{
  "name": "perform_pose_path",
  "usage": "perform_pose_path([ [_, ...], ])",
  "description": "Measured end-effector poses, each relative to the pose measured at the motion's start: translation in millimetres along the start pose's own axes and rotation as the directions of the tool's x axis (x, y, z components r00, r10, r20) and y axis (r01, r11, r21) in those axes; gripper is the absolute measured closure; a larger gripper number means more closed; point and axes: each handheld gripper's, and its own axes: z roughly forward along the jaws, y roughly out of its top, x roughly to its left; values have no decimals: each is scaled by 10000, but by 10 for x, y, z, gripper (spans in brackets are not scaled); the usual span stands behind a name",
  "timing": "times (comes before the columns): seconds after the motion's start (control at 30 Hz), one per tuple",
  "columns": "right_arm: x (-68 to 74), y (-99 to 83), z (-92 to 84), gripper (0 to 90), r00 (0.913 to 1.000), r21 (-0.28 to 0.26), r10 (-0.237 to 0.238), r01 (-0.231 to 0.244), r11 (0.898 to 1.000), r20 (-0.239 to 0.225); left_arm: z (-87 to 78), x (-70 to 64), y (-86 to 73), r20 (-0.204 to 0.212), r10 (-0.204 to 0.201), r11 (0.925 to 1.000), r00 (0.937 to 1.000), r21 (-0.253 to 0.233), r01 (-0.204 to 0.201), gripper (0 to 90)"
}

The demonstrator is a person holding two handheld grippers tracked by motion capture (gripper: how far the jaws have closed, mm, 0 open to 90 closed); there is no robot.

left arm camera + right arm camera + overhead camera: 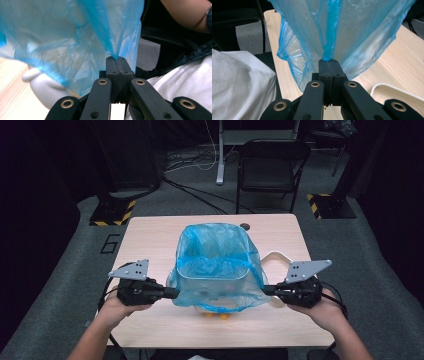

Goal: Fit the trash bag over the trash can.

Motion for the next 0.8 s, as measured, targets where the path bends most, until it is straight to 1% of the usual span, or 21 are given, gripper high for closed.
perform_pose_path([
  [0.1, -37, -65, 41, 900, 9998, 115, 185, -186, 9998, 51, 31, 45, -57, -44, -176, 9998, 9998, 52, 176, 893],
  [0.2, -62, -120, 95, 900, 9996, 338, 243, -249, 9991, 171, 53, 92, -111, -181, -323, 9994, 9993, 155, 325, 892],
  [0.33, -81, -183, 162, 900, 9992, 500, 375, -382, 9980, 148, 75, 163, -178, -204, -632, 9979, 9978, 112, 635, 891],
  [0.37, -82, -195, 169, 900, 9989, 498, 458, -464, 9977, 135, 78, 173, -188, -201, -669, 9977, 9976, 108, 671, 891],
  [0.43, -88, -214, 176, 900, 9988, 510, 448, -456, 9977, 181, 79, 189, -200, -211, -705, 9974, 9973, 161, 709, 891],
  [0.5, -94, -233, 178, 900, 9986, 534, 489, -500, 9973, 217, 79, 199, -207, -306, -695, 9970, 9971, 315, 705, 891],
  [0.57, -101, -261, 183, 900, 9979, 479, 617, -625, 9969, 193, 76, 200, -210, -322, -714, 9967, 9969, 371, 725, 889],
  [0.6, -101, -270, 180, 897, 9980, 427, 610, -616, 9972, 169, 71, 191, -204, -354, -691, 9966, 9970, 420, 705, 887],
  [0.63, -94, -275, 171, 866, 9976, 329, 663, -669, 9972, 189, 64, 181, -195, -379, -676, 9965, 9970, 463, 693, 872],
  [0.67, -88, -273, 160, 824, 9972, 271, 713, -719, 9970, 208, 56, 173, -186, -390, -671, 9965, 9970, 481, 689, 834],
  [0.7, -83, -270, 150, 807, 9972, 211, 723, -726, 9971, 180, 39, 157, -173, -391, -659, 9965, 9971, 488, 678, 806],
  [0.77, -70, -257, 118, 757, 9971, -19, 754, -754, 9972, 45, -8, 107, -146, -438, -613, 9973, 9972, 376, 630, 734],
  [0.8, -68, -248, 103, 746, 9967, -128, 814, -814, 9966, -45, -33, 83, -136, -485, -580, 9977, 9971, 315, 596, 713],
])
